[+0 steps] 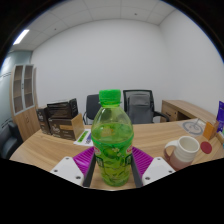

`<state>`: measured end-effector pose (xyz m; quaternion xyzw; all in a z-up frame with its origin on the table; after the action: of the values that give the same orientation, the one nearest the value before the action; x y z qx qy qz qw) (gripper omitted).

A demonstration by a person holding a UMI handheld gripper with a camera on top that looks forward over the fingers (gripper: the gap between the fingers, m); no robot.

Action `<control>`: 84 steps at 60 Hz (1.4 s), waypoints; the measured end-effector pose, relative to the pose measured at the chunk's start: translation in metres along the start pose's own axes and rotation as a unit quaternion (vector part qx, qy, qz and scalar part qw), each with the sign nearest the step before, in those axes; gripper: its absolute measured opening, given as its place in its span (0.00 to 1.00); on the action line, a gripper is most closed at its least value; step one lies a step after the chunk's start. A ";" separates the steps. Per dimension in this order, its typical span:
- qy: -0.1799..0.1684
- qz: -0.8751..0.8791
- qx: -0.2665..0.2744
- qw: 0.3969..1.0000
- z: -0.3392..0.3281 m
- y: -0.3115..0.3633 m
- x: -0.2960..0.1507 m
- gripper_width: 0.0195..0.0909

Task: Pour water

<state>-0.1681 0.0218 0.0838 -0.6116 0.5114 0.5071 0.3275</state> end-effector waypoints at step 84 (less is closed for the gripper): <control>-0.100 0.783 -0.109 0.604 -0.069 -0.073 -0.084 0.27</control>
<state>-0.0755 0.0023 0.1741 0.0456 0.6999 0.6796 -0.2151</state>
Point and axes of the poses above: the point between the fingertips, and its own axes, seen from behind it with the camera up: y to the left, x down, z forward, the way the camera looks, the point moved 7 cm from there along -z, backward, against the way the camera looks, and after that the axes turned 12 degrees about -x, right-handed, at the moved point
